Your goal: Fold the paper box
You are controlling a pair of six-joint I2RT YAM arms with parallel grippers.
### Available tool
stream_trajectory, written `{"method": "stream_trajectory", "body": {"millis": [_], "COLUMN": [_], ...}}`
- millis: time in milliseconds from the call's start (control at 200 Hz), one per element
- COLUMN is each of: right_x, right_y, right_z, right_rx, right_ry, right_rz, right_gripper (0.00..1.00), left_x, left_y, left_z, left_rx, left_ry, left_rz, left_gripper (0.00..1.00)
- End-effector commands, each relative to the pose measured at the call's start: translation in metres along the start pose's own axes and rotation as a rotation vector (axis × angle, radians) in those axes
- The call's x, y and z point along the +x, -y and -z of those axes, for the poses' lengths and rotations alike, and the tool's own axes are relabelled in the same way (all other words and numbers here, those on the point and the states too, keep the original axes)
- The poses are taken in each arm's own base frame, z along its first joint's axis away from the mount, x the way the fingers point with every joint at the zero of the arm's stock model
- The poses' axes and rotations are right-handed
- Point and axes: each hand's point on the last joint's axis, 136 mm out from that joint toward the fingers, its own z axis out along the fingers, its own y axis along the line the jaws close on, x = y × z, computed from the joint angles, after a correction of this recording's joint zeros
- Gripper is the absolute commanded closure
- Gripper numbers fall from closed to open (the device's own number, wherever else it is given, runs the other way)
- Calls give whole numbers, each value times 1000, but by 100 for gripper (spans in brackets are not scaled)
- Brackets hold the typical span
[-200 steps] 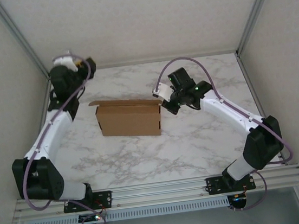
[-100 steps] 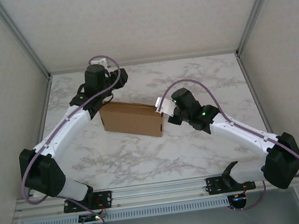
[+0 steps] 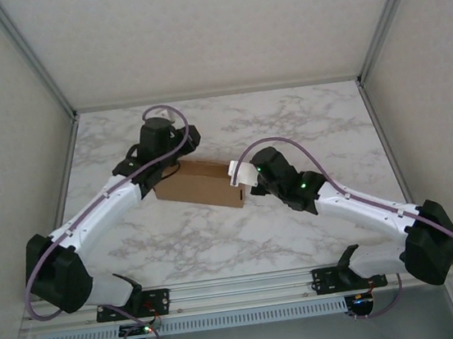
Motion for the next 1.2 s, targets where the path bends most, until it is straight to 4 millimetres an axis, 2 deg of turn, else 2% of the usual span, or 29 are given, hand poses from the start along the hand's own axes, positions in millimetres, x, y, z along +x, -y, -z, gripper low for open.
{"method": "stream_trajectory", "body": {"millis": [0, 195, 280, 345, 466, 536, 641, 721, 806, 906, 1061, 1197], "right_x": [8, 8, 8, 8, 4, -1, -17, -32, -50, -66, -72, -81], "right_y": [-4, -9, -11, -15, -23, -29, -35, -26, -10, 4, -6, -15], "right_z": [-4, -1, 1, 1, 7, 18, 50, 74, 83, 70, 24, -2], "right_rx": [25, 21, 13, -5, -67, -132, -262, -349, -377, -384, -526, -594], "right_ry": [-33, -24, -27, -30, 0, 28, 115, 175, 214, 193, 68, 70], "right_rz": [17, 16, 14, 12, 2, 2, -17, -94, -176, -232, -286, -308], "right_gripper": [96, 94, 90, 84, 67, 57, 48, 45, 42, 37, 31, 30], "left_x": [12, 34, 44, 51, 63, 69, 73, 74, 75, 75, 74, 75], "left_y": [-11, -26, -33, -37, -46, -50, -54, -57, -58, -58, -60, -60], "left_z": [4, 6, 8, 11, 12, 11, 13, 12, 11, 10, 11, 12], "left_rx": [-26, -47, -54, -51, -62, -73, -79, -87, -89, -89, -92, -91], "left_ry": [7, -7, -21, -24, -36, -51, -49, -43, -43, -43, -31, -29], "left_rz": [40, 43, 51, 64, 70, 67, 62, 55, 52, 51, 49, 52], "left_gripper": [58, 59, 60, 61, 62, 62, 63, 63, 63, 64, 64, 65]}}
